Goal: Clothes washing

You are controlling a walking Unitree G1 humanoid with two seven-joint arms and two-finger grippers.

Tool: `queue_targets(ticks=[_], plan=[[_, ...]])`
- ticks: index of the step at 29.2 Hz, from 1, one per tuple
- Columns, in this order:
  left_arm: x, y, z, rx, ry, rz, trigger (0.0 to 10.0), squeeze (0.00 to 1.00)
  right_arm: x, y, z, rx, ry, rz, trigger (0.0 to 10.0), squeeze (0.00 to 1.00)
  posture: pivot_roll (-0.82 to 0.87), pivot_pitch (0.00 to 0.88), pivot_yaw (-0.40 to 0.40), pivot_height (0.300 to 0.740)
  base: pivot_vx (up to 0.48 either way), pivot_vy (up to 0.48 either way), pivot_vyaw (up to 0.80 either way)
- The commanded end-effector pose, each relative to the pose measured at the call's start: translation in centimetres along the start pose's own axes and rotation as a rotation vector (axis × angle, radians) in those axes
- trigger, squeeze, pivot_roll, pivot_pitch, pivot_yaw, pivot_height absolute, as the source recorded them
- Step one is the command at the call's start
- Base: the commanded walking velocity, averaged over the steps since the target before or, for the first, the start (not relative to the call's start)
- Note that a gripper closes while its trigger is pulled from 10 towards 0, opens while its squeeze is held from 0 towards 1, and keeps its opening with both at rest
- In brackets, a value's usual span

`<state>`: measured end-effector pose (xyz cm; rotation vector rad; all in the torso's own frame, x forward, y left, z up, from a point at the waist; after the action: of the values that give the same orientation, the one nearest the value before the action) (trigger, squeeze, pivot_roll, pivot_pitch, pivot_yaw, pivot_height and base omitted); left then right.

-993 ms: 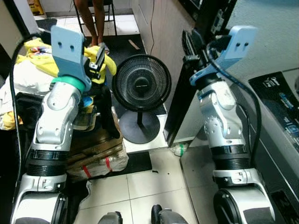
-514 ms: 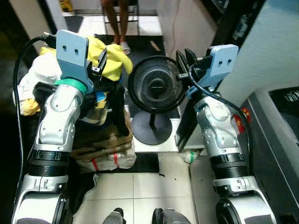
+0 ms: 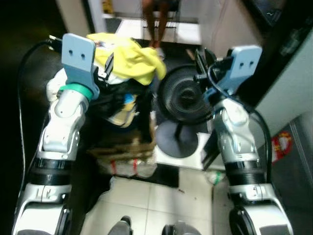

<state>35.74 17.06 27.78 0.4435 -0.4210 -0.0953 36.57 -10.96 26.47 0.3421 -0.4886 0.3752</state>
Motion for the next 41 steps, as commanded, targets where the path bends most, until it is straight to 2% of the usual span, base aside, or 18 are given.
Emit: queue_targets(ticks=[1,10,14,21,27,33,41], plan=[[-0.19,-0.11,-0.48,0.011,0.015,-0.001,10.0,0.00,-0.12,-0.21,-0.16,-0.001,0.004,-0.009,10.0,0.00,0.05,0.069,0.009,0.740,0.000,0.000,0.79],[-0.12,-0.03,-0.45,0.013,0.015,0.003,10.0,0.00,-0.04,-0.15,-0.08,0.000,0.000,-0.010,10.0,0.00,0.05,0.074,0.012,0.740,0.000,0.000,0.67],[-0.09,0.01,-0.46,0.008,0.014,0.004,10.0,0.00,-0.03,0.08,-0.05,0.021,-0.009,-0.006,10.0,0.00,0.05,0.077,0.015,0.740,0.000,0.000,0.00],[0.03,-0.09,-0.36,0.002,0.007,0.002,10.0,0.00,-0.08,-0.05,0.13,0.036,-0.022,-0.014,10.0,0.00,0.05,0.077,0.019,0.740,0.369,0.160,0.00],[0.09,-0.05,-0.29,0.002,0.001,0.000,10.0,0.00,-0.02,-0.50,0.26,0.051,-0.025,-0.041,10.0,0.00,0.05,0.077,0.020,0.740,0.390,0.278,-0.68],[0.09,-0.01,-0.30,0.003,0.001,0.000,10.0,0.00,0.04,-0.58,0.33,0.049,-0.026,-0.044,10.0,0.00,0.05,0.077,0.021,0.740,0.391,0.279,0.00],[0.12,-0.02,-0.33,-0.002,0.001,0.000,10.0,0.00,0.12,-0.73,0.38,0.043,-0.022,-0.048,10.0,0.00,0.05,0.074,0.021,0.740,0.342,0.209,-0.75]])
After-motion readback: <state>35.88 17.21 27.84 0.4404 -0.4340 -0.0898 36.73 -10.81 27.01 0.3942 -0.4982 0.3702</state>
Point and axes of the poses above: a point about 5 cm out from each wrist's last joint towards the gripper, its own x axis pointing out of the wrist towards the gripper, its own z axis along the axis of the wrist's last joint, y = z × x, the point moved 1 cm from there along x, pointing out of the wrist towards the gripper, and after that the axes turned 14 degrees about x, right-handed, at the moved point
